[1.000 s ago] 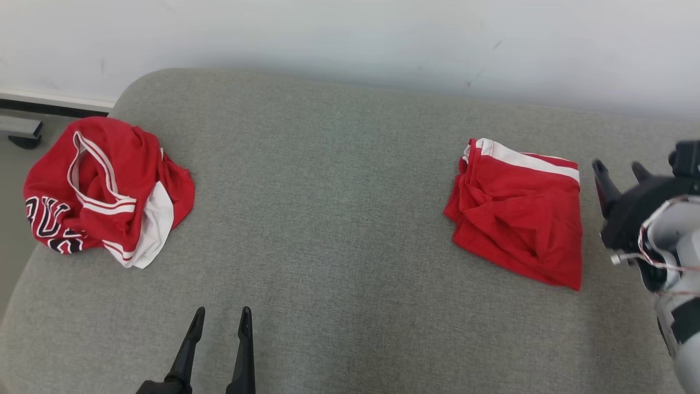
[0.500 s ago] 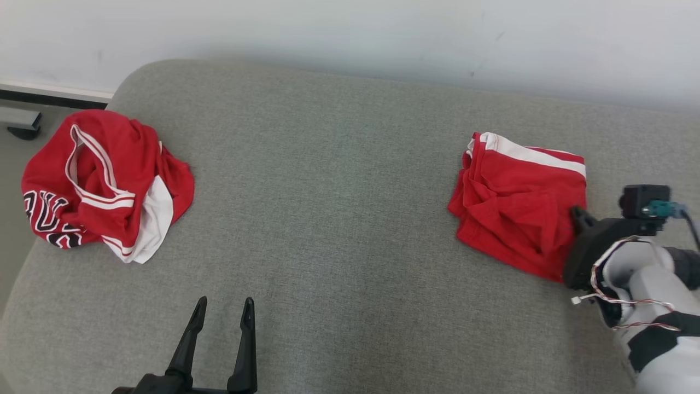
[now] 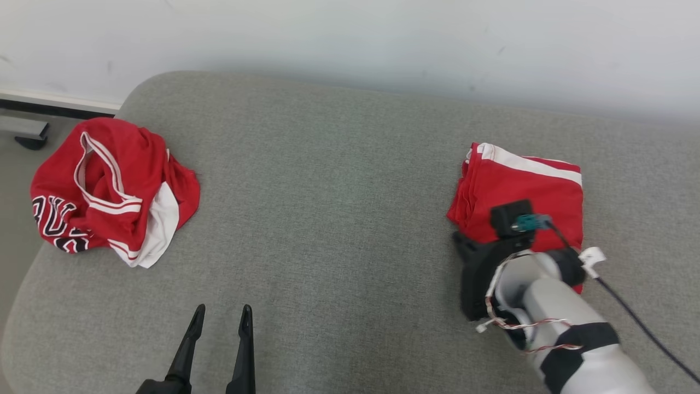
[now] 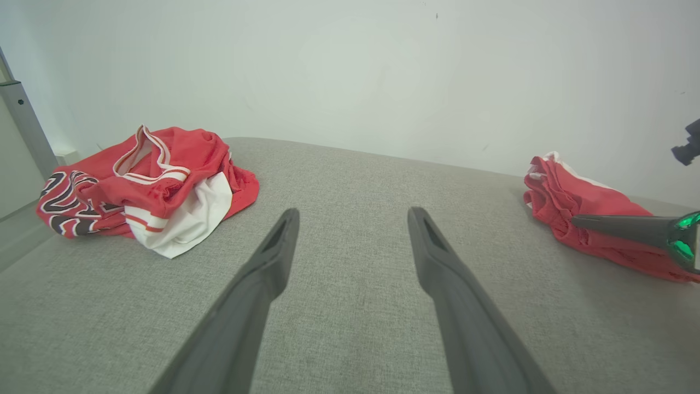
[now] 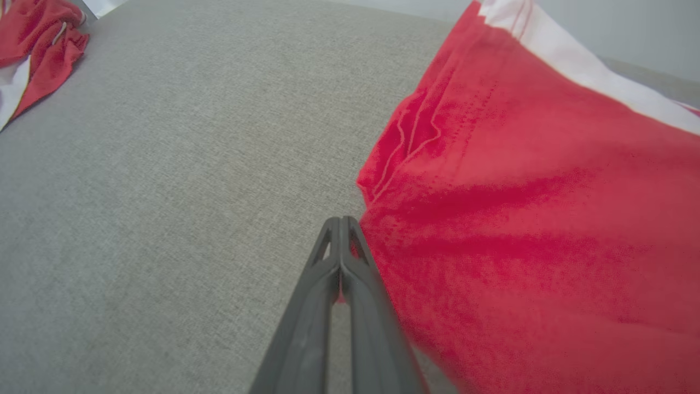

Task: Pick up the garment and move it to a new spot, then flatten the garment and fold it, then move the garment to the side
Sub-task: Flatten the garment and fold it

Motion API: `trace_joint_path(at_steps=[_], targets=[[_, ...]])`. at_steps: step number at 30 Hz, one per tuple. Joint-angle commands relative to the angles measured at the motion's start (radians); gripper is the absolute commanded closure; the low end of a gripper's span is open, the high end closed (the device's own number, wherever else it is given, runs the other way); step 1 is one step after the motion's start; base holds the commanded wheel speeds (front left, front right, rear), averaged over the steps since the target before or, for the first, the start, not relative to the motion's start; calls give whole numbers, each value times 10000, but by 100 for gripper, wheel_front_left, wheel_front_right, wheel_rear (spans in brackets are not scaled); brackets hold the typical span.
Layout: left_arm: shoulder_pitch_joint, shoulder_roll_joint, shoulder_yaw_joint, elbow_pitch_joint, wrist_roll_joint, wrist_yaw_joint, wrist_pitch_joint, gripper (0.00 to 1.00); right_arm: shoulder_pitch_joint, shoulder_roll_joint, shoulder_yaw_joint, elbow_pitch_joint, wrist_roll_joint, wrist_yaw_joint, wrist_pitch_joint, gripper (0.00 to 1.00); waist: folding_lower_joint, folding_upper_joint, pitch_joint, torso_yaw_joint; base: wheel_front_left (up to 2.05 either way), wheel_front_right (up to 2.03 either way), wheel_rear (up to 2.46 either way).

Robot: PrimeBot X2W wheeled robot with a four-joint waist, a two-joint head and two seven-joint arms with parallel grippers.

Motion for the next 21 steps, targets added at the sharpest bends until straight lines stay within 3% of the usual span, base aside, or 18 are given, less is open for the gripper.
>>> trace_joint_path(at_steps=[1, 7, 9, 10, 11, 12, 13, 21], targets=[[70, -17, -7, -13, -16, -23, -34, 0, -15, 206, 403, -193, 299, -25, 49, 100, 1, 0, -47, -140, 0, 0, 0], [87, -15, -6, -1, -41, 18, -34, 0, -101, 409, 1415, -727, 1062, -25, -127, 100, 1, 0, -186, -366, 0, 0, 0], [149, -14, 40, 1, -28, 51, -34, 0, -120, 353, 1613, -899, 1303, -25, -258, 80, 1, 0, -269, -472, 0, 0, 0], [177, -15, 53, 3, -28, 58, -34, 0, -114, 281, 1656, -967, 1408, -25, -346, 55, 1, 0, -320, -518, 0, 0, 0], [177, -15, 53, 3, -28, 58, -34, 0, -114, 281, 1656, -967, 1408, -25, -346, 55, 1, 0, -320, -518, 0, 0, 0], [195, -15, 81, 2, -42, 68, -34, 0, -96, 209, 1648, -1052, 1492, -25, -496, 47, 1, 0, -390, -572, 0, 0, 0], [218, -15, 102, 3, -53, 78, -34, 0, -53, 137, 1610, -1126, 1575, -25, -659, 1, 1, 0, -463, -622, 0, 0, 0], [621, -15, 472, -79, -91, 167, -34, 0, 856, -434, 870, -1696, 1847, -25, -2055, 0, 1, 0, -1124, -1253, 0, 0, 0]])
